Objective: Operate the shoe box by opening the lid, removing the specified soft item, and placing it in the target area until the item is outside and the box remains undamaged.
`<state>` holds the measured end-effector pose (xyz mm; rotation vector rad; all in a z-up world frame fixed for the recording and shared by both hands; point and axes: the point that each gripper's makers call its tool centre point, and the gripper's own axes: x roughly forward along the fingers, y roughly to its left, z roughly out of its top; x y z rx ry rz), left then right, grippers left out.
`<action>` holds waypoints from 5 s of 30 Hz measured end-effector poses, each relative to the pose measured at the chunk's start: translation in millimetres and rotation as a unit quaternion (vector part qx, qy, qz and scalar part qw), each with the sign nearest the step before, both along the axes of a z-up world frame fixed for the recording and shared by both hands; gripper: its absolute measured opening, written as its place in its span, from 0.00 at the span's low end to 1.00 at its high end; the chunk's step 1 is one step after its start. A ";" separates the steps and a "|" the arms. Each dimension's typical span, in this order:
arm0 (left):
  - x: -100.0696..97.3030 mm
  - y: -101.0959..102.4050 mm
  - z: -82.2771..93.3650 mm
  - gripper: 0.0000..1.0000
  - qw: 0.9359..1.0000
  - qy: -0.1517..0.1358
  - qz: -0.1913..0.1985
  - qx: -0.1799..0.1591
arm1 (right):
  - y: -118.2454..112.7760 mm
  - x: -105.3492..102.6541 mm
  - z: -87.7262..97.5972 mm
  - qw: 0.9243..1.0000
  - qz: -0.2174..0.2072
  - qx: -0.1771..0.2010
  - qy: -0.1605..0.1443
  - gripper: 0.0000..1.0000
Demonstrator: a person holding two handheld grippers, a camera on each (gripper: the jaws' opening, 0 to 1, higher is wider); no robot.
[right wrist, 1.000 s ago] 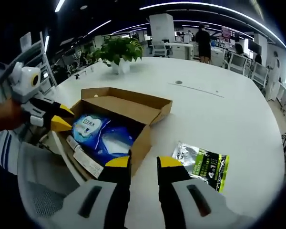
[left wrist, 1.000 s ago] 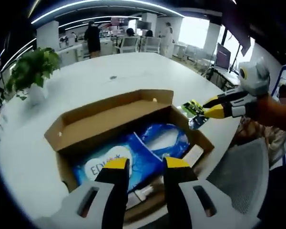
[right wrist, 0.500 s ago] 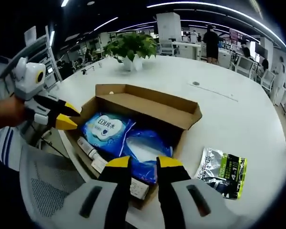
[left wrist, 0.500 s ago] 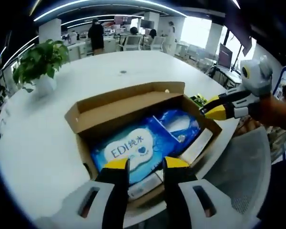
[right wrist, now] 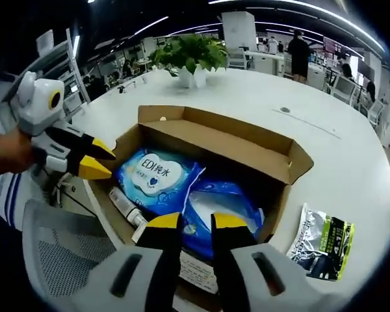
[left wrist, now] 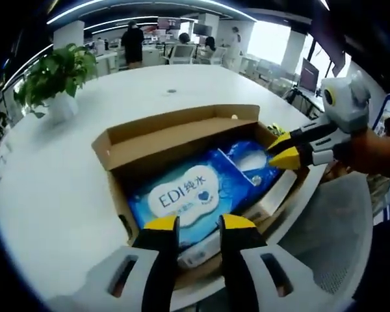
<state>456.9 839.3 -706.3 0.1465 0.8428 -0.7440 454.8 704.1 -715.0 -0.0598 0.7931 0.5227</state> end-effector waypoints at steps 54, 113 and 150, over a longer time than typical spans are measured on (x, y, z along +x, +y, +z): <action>7.2 5.2 -26.8 0.21 0.999 0.039 -0.011 0.004 | 44.8 35.2 -35.4 0.997 0.049 -0.043 0.032 0.00; 31.2 -35.5 -56.3 0.00 0.986 0.156 0.033 -0.038 | -32.3 14.6 -18.8 0.998 0.004 -0.056 0.015 0.00; 17.8 -24.6 -15.4 0.00 0.989 0.132 0.029 -0.055 | -25.0 8.0 9.0 0.999 0.019 -0.050 -0.003 0.00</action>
